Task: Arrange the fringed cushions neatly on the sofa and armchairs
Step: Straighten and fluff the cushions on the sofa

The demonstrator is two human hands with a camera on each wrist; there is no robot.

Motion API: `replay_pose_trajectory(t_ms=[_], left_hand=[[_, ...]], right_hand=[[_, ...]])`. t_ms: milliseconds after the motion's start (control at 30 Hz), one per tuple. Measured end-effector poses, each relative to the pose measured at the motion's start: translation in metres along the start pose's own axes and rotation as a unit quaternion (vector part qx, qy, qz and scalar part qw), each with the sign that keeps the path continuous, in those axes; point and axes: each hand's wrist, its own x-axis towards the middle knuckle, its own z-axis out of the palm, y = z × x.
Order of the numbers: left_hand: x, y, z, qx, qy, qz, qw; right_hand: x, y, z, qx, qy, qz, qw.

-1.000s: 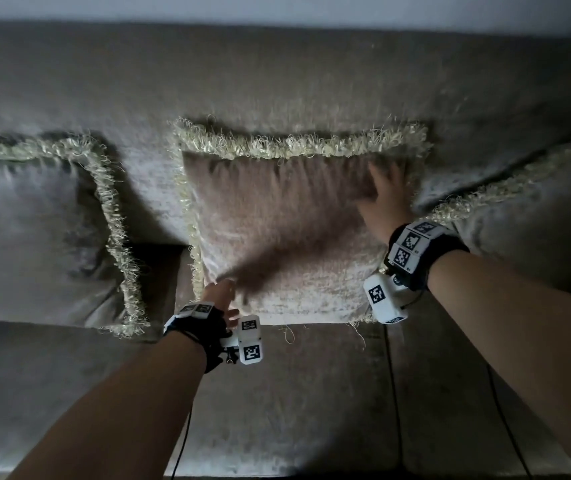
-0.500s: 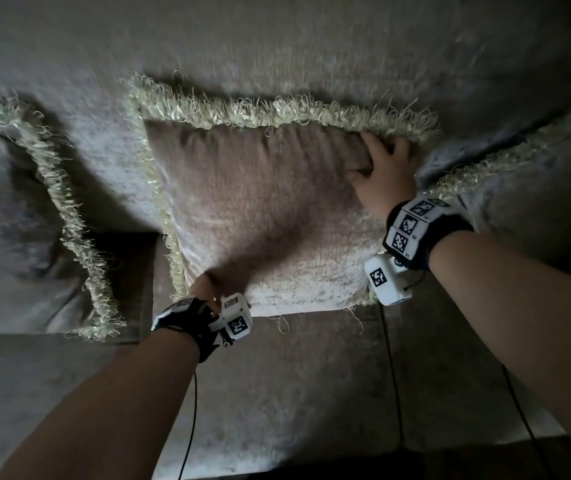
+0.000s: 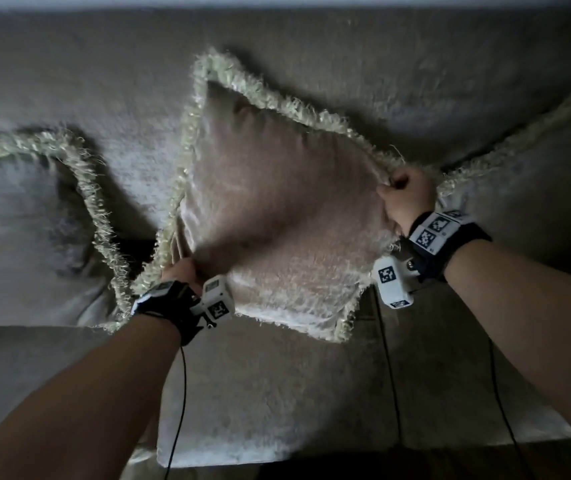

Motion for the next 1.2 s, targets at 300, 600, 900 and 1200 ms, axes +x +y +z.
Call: replay_pose_trajectory(t_ms=[300, 600, 900, 1200], left_hand=[[-0.027, 0.111, -0.01, -0.172, 0.078, 0.184, 0.965], [-0.048, 0.102, 0.008, -0.095, 0.107, 0.198, 0.97], [-0.001, 0.083, -0.001, -0.01, 0.078, 0.114, 0.99], [0.021, 0.079, 0.009, 0.042, 0.099, 0.139, 0.985]], right_hand=[[-0.02, 0.046, -0.004, 0.096, -0.048, 0.104, 0.989], [-0.004, 0.061, 0.012, 0.145, -0.028, 0.115, 0.982], [0.032, 0.083, 0.027, 0.18, -0.045, 0.198, 0.962], [0.041, 0.088, 0.063, 0.062, -0.04, 0.112, 0.991]])
